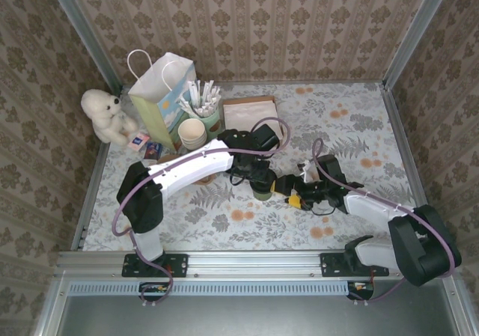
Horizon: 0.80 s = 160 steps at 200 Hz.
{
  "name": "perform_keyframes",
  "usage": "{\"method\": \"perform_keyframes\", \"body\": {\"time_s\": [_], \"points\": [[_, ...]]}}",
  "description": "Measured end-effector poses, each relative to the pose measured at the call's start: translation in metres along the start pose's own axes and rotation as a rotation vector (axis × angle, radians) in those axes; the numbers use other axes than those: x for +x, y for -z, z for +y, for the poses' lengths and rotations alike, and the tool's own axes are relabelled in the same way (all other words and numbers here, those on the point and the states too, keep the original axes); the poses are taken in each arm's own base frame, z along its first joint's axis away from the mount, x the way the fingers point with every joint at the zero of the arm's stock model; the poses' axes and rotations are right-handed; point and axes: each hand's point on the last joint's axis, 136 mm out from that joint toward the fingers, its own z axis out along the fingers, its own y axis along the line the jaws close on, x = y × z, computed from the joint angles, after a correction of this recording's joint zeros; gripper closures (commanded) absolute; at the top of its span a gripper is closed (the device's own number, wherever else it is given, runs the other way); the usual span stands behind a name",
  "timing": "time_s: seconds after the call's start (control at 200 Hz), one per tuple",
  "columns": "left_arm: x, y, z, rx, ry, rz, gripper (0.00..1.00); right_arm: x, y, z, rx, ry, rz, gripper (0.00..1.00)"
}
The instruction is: Pack the takeout coffee
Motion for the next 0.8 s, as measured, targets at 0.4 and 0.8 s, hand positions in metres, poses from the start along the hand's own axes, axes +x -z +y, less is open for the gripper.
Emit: {"method": "perform_keyframes", "body": {"time_s": [0.4,0.8], "points": [[-0.003,0.0,-0.001,0.009,0.005,0.002,1.0,-0.023,0.027,0.035,-0.001,0.062,-0.143,0.0],[-0.004,0.0,-0.005,0.026,0.006,0.002,0.99,-0.031,0.013,0.031,0.076,-0.009,-0.147,0.11]]}}
